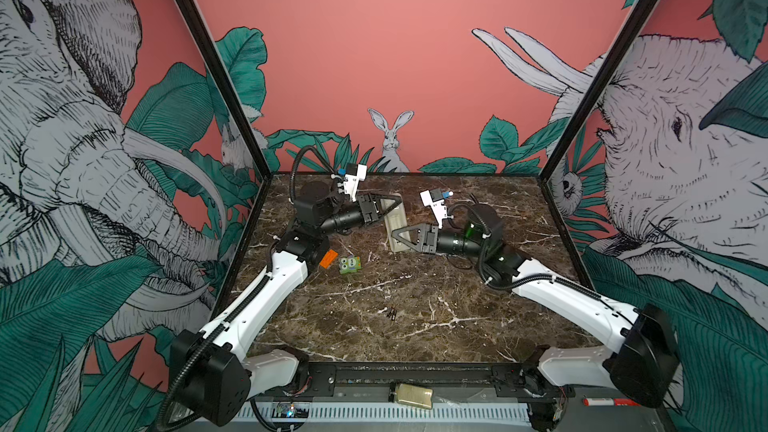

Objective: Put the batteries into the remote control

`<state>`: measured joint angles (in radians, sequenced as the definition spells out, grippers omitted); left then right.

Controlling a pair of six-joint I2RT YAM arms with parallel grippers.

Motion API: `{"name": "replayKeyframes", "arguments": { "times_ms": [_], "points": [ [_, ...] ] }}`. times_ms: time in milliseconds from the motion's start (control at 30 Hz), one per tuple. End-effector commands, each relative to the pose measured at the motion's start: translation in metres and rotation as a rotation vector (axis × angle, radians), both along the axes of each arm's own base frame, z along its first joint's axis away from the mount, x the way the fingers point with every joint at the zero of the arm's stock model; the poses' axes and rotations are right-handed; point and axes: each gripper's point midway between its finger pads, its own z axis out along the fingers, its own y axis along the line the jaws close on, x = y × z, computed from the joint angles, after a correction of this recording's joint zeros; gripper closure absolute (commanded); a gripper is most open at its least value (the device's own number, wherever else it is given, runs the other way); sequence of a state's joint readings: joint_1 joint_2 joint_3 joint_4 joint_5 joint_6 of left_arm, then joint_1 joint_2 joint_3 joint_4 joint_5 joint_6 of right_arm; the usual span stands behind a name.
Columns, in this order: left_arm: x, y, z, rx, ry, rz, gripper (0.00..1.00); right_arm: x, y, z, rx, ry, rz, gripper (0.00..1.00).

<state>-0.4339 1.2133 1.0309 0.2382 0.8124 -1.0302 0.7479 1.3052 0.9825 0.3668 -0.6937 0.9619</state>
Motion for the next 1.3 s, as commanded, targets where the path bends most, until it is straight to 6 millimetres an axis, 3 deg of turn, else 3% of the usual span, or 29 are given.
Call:
{"name": "replayKeyframes", "arguments": {
  "times_ms": [0, 33, 133, 267, 367, 467, 833, 1067, 1233, 1267],
  "points": [
    [-0.010, 0.001, 0.017, -0.035, -0.026, -0.020, 0.82, 0.001, 0.001, 0.007, 0.027, -0.041, -0.006, 1.00],
    [-0.009, 0.000, 0.017, -0.034, -0.026, -0.020, 0.86, 0.002, 0.001, 0.007, 0.026, -0.041, -0.007, 1.00],
    [-0.008, 0.000, 0.017, -0.034, -0.023, -0.019, 0.99, 0.002, 0.001, 0.007, 0.026, -0.040, -0.009, 0.82],
    [-0.005, -0.001, 0.014, -0.031, -0.015, -0.017, 1.00, 0.004, -0.002, 0.008, 0.018, -0.051, -0.029, 0.51],
    [-0.004, -0.002, 0.014, -0.029, -0.010, -0.018, 1.00, 0.004, -0.004, 0.007, -0.002, -0.060, -0.043, 0.38],
    [-0.002, -0.002, 0.011, -0.025, 0.000, -0.015, 1.00, 0.004, -0.006, 0.006, -0.019, -0.062, -0.045, 0.31],
    [0.002, -0.003, -0.012, 0.025, 0.075, -0.007, 1.00, -0.002, -0.015, 0.002, -0.118, -0.095, -0.048, 0.27],
    [-0.003, -0.004, -0.035, 0.060, 0.154, -0.031, 1.00, -0.009, -0.046, -0.012, -0.410, -0.220, -0.073, 0.27],
    [-0.010, -0.007, -0.047, 0.060, 0.213, -0.077, 1.00, -0.012, -0.071, -0.004, -0.552, -0.336, -0.107, 0.29],
    [-0.012, -0.008, -0.050, 0.062, 0.230, -0.088, 1.00, -0.013, -0.074, 0.006, -0.558, -0.375, -0.113, 0.29]
  ]
}}
